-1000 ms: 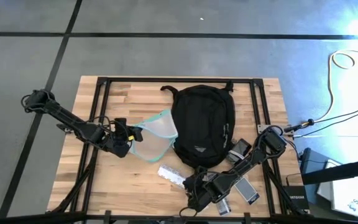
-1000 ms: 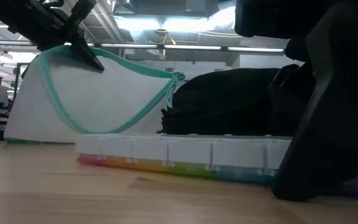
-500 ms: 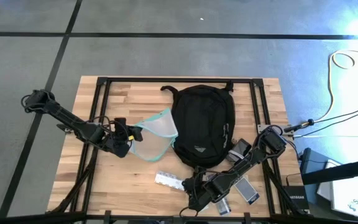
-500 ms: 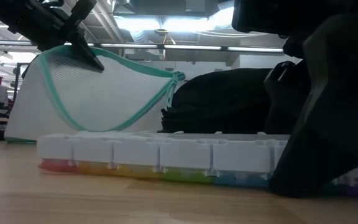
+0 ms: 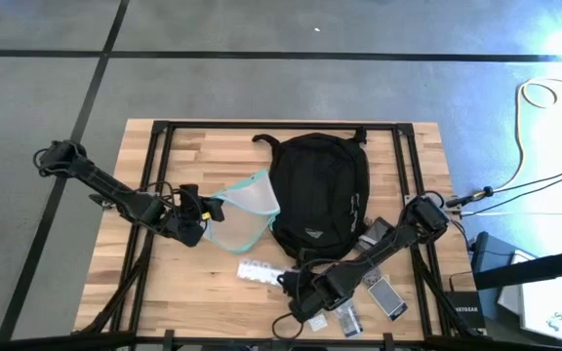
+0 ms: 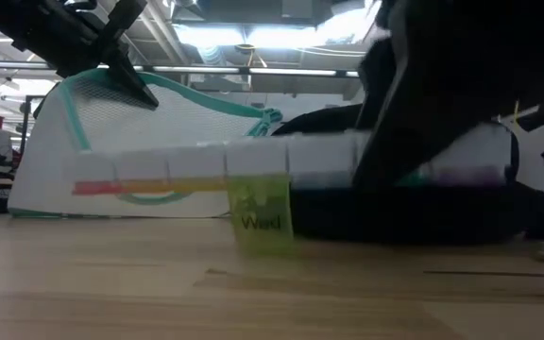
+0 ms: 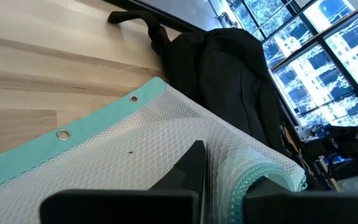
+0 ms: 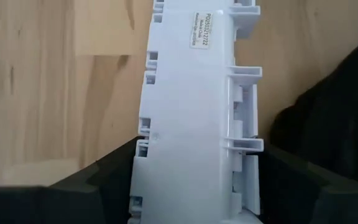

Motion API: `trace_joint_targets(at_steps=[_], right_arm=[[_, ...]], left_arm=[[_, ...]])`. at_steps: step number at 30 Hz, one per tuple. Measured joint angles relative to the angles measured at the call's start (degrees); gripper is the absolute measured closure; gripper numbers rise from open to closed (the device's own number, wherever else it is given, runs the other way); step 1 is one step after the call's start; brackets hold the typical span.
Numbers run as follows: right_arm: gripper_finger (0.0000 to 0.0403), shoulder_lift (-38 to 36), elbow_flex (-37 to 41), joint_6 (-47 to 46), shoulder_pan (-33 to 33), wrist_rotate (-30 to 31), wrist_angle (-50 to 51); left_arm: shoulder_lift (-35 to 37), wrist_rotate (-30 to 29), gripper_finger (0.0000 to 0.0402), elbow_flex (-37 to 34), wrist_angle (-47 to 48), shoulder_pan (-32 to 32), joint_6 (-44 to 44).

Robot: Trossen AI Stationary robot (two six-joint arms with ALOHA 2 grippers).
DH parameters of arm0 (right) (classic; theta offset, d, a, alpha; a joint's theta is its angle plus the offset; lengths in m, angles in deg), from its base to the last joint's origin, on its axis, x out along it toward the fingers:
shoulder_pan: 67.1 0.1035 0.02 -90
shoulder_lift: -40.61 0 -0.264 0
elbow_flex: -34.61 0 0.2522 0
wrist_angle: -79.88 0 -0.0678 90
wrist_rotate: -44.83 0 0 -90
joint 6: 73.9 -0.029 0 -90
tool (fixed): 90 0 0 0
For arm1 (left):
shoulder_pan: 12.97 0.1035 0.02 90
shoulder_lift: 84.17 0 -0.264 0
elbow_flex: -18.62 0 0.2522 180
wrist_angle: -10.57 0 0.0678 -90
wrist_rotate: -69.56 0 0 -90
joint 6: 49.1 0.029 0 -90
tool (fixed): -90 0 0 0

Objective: Unpack backpack
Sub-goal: Put the white pill organizer into the transparent zipper bag

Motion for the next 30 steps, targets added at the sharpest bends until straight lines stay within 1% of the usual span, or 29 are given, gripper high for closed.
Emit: trace_joint_targets(at_steps=[6,11,13,17,20,23,24,25,28,30], right_arm=[[0.0147,-3.5,-4.0,6.0,-0.5,-3.2,6.4],[0.0148,-5.9,-7.1,8.8,-2.0,-1.8,6.4],[0.0148,-6.3,-7.9,8.8,-3.8,-2.3,6.4],[0.0148,-6.2,-8.1,10.2,-8.4,-5.7,7.0],[0.0148,-6.2,-8.1,12.4,-12.0,-5.7,6.9],[0.0148,-6.2,-8.1,14.0,-15.2,-4.4,7.3],[0.0148,-6.2,-8.1,14.1,-16.3,-5.3,7.6],[0.0148,-6.2,-8.1,13.8,-17.4,-7.4,7.7],[0.0148,-6.2,-8.1,9.7,-20.3,-13.4,7.1],[0.0148,-6.2,-8.1,6.5,-21.9,-14.2,5.7]], left_arm=[[0.0,0.0,0.04,0.0,0.0,0.0,1.1],[0.0,-0.1,0.04,0.0,-0.1,0.0,0.8],[0.0,-0.1,0.04,0.0,-0.1,0.0,0.8],[0.0,0.0,0.04,0.0,-0.1,0.0,0.7],[0.0,0.0,0.04,0.0,-0.1,0.0,0.6],[0.0,-0.1,0.04,0.0,-0.1,0.0,0.6],[0.0,-0.1,0.04,0.0,-0.1,0.0,0.6],[0.0,-0.1,0.04,0.0,-0.1,0.0,0.6],[0.0,-0.1,0.04,0.0,-0.1,0.0,0.6],[0.0,-0.3,0.04,0.0,-0.1,0.0,0.4]])
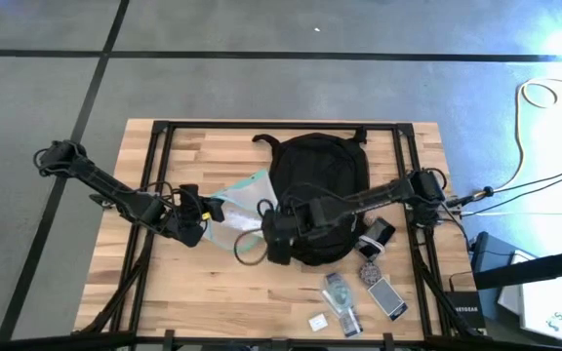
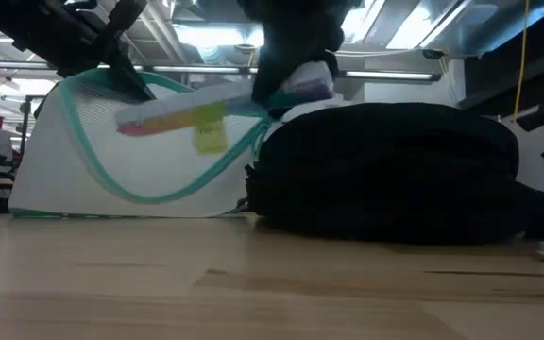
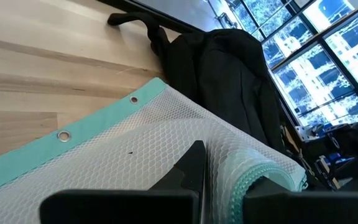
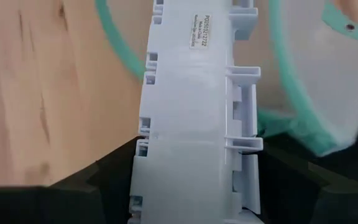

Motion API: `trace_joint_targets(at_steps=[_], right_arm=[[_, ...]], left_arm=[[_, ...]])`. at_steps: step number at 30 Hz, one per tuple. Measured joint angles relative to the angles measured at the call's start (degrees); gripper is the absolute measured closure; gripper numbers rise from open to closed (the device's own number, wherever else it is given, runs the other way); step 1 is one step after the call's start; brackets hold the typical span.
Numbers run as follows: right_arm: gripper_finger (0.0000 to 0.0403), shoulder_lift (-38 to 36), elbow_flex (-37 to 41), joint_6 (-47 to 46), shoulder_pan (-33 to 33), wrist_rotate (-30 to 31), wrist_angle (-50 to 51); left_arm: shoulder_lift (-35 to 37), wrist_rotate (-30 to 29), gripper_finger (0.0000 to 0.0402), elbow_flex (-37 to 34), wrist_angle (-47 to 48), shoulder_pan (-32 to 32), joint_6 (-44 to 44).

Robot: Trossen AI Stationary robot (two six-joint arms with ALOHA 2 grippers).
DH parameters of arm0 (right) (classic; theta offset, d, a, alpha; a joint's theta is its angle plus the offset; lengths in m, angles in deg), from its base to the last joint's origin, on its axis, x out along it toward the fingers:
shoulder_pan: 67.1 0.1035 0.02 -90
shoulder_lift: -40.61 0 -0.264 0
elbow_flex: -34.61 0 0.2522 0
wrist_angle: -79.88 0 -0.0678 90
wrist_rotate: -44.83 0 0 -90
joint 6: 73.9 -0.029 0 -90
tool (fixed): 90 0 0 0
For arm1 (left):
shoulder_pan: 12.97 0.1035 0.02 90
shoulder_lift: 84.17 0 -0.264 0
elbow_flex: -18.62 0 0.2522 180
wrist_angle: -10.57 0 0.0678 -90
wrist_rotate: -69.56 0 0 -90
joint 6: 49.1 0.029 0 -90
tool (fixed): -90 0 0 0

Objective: Unpack backpack
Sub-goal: Put the white pill organizer into the transparent zipper bag

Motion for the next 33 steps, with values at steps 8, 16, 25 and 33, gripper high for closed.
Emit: trace_joint_targets(at_steps=[8,16,25,33], right_arm=[[0.0148,0.0,0.0,-7.2,-1.7,-1.0,-6.5],[0.0148,4.4,0.0,-8.5,-0.9,-1.1,-12.1],[0.0148,7.7,0.0,-7.1,-2.9,0.7,-20.9],[0.0148,8.6,0.0,-4.8,-2.2,6.8,-23.0]], left_arm=[[0.0,-0.4,0.04,0.0,-0.3,0.0,-0.6],[0.0,-0.7,0.04,0.0,-0.3,0.0,-0.6],[0.0,-1.0,0.04,0.0,-0.4,0.0,-0.4],[0.0,-1.0,0.04,0.0,-0.3,0.0,0.7]])
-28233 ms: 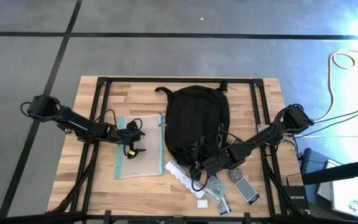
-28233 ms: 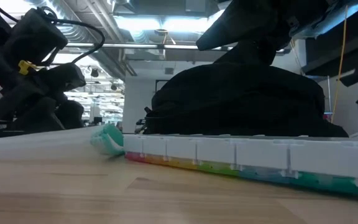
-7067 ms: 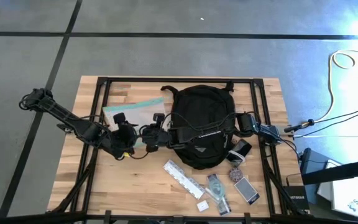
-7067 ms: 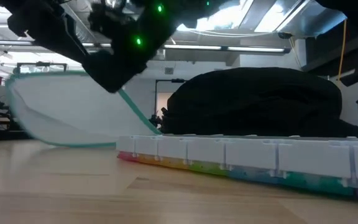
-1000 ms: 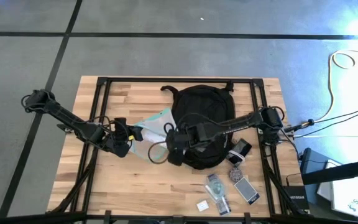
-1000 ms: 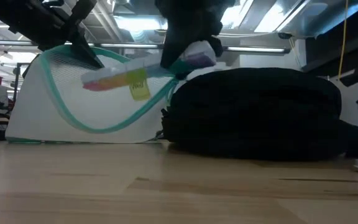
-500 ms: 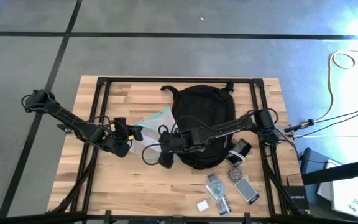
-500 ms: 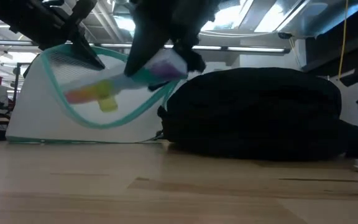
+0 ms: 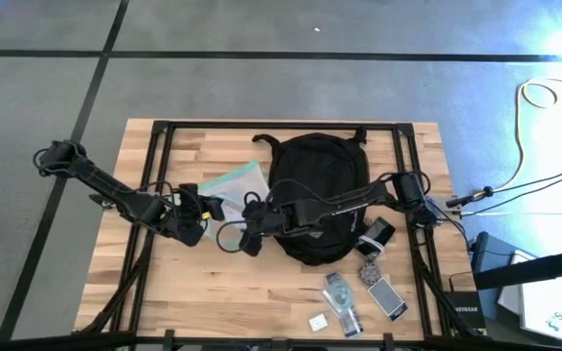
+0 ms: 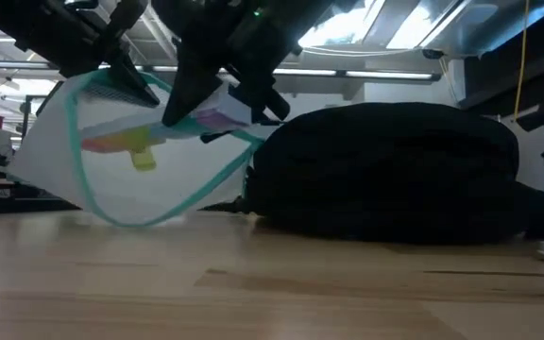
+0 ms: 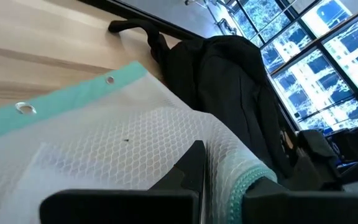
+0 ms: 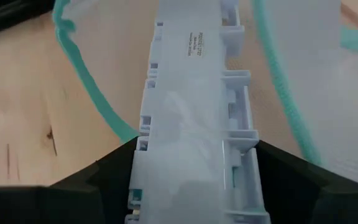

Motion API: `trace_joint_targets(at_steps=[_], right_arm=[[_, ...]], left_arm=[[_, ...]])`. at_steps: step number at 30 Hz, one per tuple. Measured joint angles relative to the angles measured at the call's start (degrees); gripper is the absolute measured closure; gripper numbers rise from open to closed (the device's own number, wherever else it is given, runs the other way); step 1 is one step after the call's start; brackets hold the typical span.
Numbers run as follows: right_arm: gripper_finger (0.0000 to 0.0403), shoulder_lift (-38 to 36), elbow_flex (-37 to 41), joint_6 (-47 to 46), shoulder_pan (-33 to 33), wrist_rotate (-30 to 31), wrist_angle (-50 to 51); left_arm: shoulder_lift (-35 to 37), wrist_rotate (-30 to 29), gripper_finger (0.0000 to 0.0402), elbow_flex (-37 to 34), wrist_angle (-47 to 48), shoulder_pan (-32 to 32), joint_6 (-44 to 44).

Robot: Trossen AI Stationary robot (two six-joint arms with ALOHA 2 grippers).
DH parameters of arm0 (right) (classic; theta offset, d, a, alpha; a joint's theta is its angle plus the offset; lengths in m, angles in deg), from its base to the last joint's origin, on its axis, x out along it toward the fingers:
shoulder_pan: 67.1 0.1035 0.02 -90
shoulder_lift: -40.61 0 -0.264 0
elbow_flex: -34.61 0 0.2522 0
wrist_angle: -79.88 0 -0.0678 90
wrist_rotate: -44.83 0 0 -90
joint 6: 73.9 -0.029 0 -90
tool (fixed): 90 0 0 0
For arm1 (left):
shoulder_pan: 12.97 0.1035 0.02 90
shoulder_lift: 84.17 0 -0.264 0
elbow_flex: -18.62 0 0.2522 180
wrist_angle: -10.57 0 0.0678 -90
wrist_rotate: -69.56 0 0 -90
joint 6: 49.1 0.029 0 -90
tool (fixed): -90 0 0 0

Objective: Unpack backpack
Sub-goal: Put the white pill organizer into the transparent zipper bag

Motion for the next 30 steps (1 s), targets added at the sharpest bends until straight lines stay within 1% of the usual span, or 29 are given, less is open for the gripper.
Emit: trace_joint_targets(at_steps=[4,6,8,14,18,21,24,27,30], right_arm=[[0.0148,1.0,0.1,0.9,0.7,1.5,-0.2],[0.0141,1.5,0.1,0.9,0.7,2.0,-0.7],[0.0126,2.5,0.1,1.1,0.6,3.0,-1.4],[0.0062,4.2,0.1,1.1,0.5,3.1,-3.2],[0.0037,4.4,0.0,1.2,0.6,2.9,-4.8],[0.0034,4.5,0.0,1.4,0.7,1.8,-5.4],[0.004,4.4,0.0,2.6,0.7,0.6,-5.4],[0.0051,4.1,-0.3,5.8,1.4,-4.8,-4.5],[0.0067,3.7,-1.6,12.4,4.7,-9.8,-0.5]], left_arm=[[0.0,0.1,0.04,0.0,-0.1,0.0,0.0],[0.0,0.2,0.04,0.0,-0.1,0.0,0.0],[0.0,0.3,0.04,0.0,-0.1,0.0,0.0],[0.0,0.3,0.04,0.0,0.0,0.0,0.0],[0.0,0.3,0.04,0.0,0.0,0.0,0.0],[0.0,0.4,0.04,0.0,0.1,0.0,0.1],[0.0,0.4,0.04,0.0,0.1,0.0,0.4],[0.0,0.4,0.04,0.0,0.1,0.0,0.4],[0.0,0.4,0.04,0.0,0.1,0.0,0.5]])
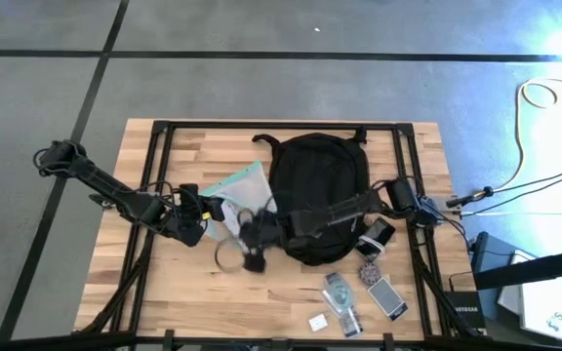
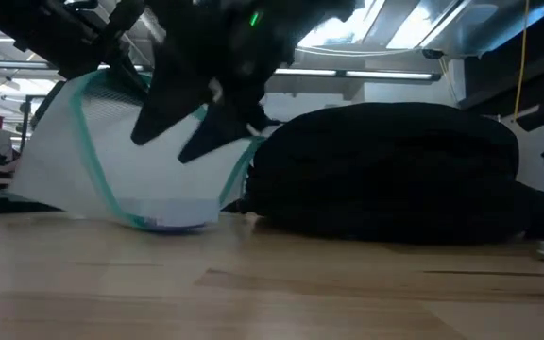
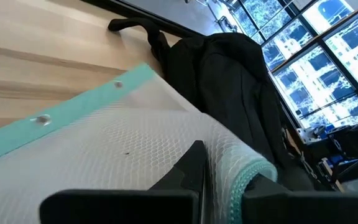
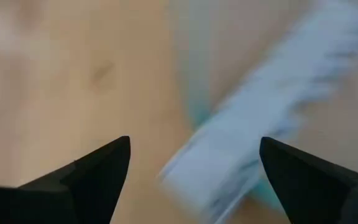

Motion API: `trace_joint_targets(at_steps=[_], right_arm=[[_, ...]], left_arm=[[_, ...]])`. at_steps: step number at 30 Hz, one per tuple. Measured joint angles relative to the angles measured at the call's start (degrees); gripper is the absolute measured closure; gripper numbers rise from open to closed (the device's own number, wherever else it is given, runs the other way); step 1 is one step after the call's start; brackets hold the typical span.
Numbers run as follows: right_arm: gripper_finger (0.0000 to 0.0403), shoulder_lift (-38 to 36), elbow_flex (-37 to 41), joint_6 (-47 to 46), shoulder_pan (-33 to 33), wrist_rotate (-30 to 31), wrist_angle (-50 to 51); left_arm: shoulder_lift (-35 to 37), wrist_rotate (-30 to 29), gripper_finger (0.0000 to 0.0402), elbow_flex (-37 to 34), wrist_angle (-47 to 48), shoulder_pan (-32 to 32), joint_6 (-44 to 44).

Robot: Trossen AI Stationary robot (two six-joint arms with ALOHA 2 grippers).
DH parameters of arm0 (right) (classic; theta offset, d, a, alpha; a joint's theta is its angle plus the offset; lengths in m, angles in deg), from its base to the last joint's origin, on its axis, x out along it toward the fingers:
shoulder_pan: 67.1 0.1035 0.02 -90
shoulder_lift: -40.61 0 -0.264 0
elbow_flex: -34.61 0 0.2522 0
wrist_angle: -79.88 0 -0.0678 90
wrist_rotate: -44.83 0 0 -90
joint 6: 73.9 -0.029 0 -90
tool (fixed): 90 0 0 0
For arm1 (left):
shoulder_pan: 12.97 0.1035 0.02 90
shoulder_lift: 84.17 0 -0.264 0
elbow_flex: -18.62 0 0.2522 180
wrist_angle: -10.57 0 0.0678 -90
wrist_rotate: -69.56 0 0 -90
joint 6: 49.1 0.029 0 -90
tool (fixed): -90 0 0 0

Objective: Unpack backpack
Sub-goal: Put the white pill organizer into the transparent zipper bag

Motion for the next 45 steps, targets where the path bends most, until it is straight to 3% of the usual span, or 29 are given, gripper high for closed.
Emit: trace_joint_targets(at_steps=[3,9,12,14,18,26,38,45], right_arm=[[0.0088,-0.1,0.0,4.1,4.5,0.1,3.7],[0.0163,-0.1,0.1,8.1,10.3,9.9,1.9],[0.0227,-0.1,0.1,10.8,11.6,11.0,-1.1],[0.0281,0.1,0.0,11.0,11.1,6.8,-1.5],[0.0386,1.4,0.1,10.8,8.0,5.4,-2.3],[0.0399,4.8,0.2,7.9,6.0,-0.9,-4.0],[0.04,4.6,0.1,3.4,6.3,3.6,-0.9],[0.0402,4.6,0.1,2.1,6.4,6.7,-0.5]], left_arm=[[0.0,0.0,0.04,0.0,0.0,0.0,0.1],[0.0,0.0,0.04,0.0,0.0,0.0,-0.1],[0.0,0.0,0.04,0.0,-0.1,0.0,-0.2],[0.0,0.0,0.04,0.0,-0.1,0.0,-0.2],[0.0,0.0,0.04,0.0,-0.1,0.0,-0.1],[0.0,0.2,0.04,0.0,0.0,0.0,1.9],[0.0,4.9,0.04,0.0,0.3,0.0,13.0],[-1.9,6.4,0.04,-1.4,-0.1,-0.4,6.8]])
